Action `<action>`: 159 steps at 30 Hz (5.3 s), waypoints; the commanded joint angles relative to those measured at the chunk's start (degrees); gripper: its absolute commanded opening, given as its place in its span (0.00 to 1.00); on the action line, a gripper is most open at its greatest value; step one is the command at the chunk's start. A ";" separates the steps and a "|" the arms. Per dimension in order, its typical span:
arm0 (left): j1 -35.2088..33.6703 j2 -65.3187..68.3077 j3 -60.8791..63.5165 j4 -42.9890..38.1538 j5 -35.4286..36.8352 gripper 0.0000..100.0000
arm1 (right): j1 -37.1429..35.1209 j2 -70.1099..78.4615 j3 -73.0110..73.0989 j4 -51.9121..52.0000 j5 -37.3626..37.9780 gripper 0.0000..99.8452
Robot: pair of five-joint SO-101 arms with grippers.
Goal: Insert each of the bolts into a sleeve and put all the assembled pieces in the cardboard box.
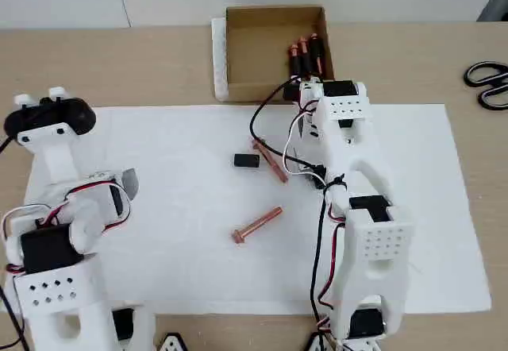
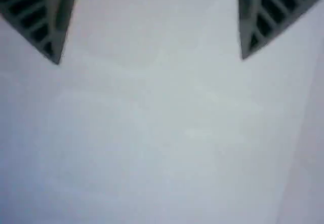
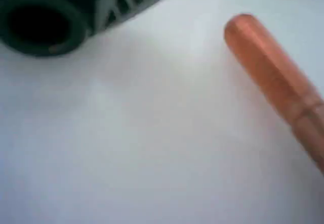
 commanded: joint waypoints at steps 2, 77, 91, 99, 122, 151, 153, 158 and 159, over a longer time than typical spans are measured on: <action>0.53 -0.18 -2.42 0.18 0.53 0.22 | -0.66 1.19 0.00 -0.66 0.09 0.13; 38.42 53.80 -27.56 7.47 -14.95 0.22 | 14.99 -30.81 0.18 7.69 1.67 0.00; 43.25 66.29 -28.53 1.76 -14.86 0.22 | 18.86 -30.81 0.18 7.69 1.67 0.00; 43.52 69.63 -28.79 0.18 -14.86 0.18 | 18.86 -30.81 0.18 7.52 1.67 0.00; 48.35 69.80 -42.68 14.24 -15.30 0.06 | 18.86 -30.81 0.09 7.43 1.67 0.00; 42.46 74.20 -36.53 5.01 -15.21 0.09 | 18.86 -30.81 0.09 7.43 1.41 0.00; 42.46 76.13 -36.53 4.31 -15.21 0.08 | 18.86 -30.81 0.09 7.43 1.41 0.00; 43.78 80.70 -36.44 4.57 -15.30 0.08 | 18.95 -30.81 0.09 7.43 1.58 0.00; 44.40 81.14 -36.44 4.57 -15.30 0.08 | 19.03 -30.81 0.09 7.43 1.58 0.00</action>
